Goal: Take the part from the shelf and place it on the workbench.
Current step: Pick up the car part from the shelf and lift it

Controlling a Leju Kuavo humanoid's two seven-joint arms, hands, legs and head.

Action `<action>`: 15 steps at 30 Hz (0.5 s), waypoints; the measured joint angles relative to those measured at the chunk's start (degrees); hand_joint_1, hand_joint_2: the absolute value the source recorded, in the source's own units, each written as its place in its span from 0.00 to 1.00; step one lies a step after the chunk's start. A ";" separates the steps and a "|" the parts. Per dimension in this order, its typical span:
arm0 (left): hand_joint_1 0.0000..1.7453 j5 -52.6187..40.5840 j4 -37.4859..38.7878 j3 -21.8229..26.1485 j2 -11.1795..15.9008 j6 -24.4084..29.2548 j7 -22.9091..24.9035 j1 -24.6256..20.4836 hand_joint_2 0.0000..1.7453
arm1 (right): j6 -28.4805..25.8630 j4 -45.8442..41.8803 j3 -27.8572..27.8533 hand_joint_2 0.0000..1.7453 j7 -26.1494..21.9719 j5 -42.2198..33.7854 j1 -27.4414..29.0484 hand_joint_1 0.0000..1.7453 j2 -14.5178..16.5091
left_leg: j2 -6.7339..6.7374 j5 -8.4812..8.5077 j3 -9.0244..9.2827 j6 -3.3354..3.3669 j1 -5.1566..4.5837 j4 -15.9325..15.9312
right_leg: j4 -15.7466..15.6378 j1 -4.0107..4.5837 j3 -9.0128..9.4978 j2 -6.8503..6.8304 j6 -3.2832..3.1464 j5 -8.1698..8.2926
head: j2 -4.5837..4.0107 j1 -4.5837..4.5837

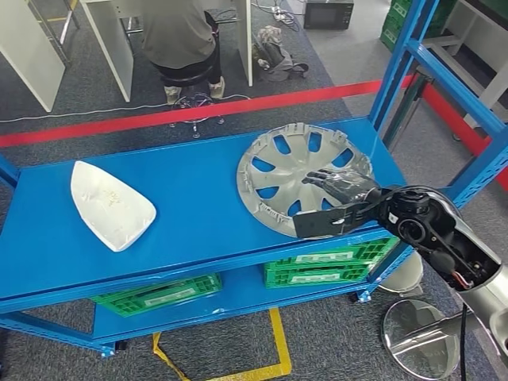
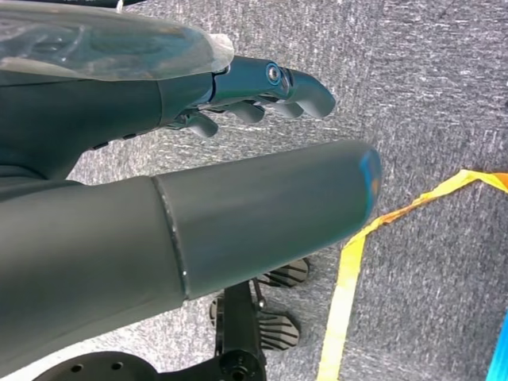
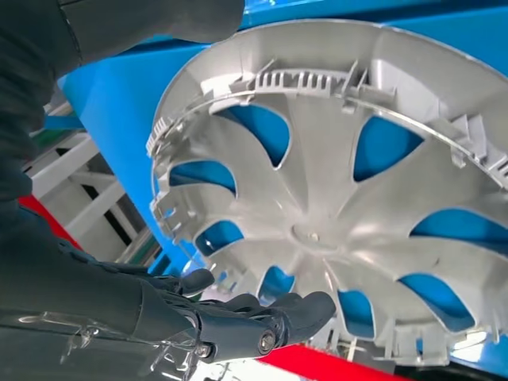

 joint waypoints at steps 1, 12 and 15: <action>0.00 -0.04 0.00 0.00 0.00 0.00 0.00 -0.01 0.00 | 0.04 0.26 0.15 1.00 0.08 -0.34 0.07 0.00 0.02 | 0.00 0.00 0.00 0.00 0.00 0.00 | 0.00 0.00 0.00 0.00 0.00 0.00 | 0.00 0.00; 0.00 -0.78 0.00 0.00 -0.01 0.01 0.23 -0.11 0.00 | -4.52 8.49 1.85 1.00 -2.44 0.30 0.90 0.00 0.19 | -0.01 0.00 -0.01 0.00 0.00 0.00 | 0.00 0.00 0.00 -0.01 0.00 0.00 | 0.00 0.01; 0.00 -0.85 0.00 0.00 -0.01 0.02 0.24 -0.12 0.00 | -4.78 10.50 2.17 1.00 -2.64 0.53 0.90 0.00 0.27 | -0.01 0.00 -0.01 0.00 0.00 0.00 | 0.00 0.00 0.00 -0.01 0.00 0.00 | 0.00 -0.01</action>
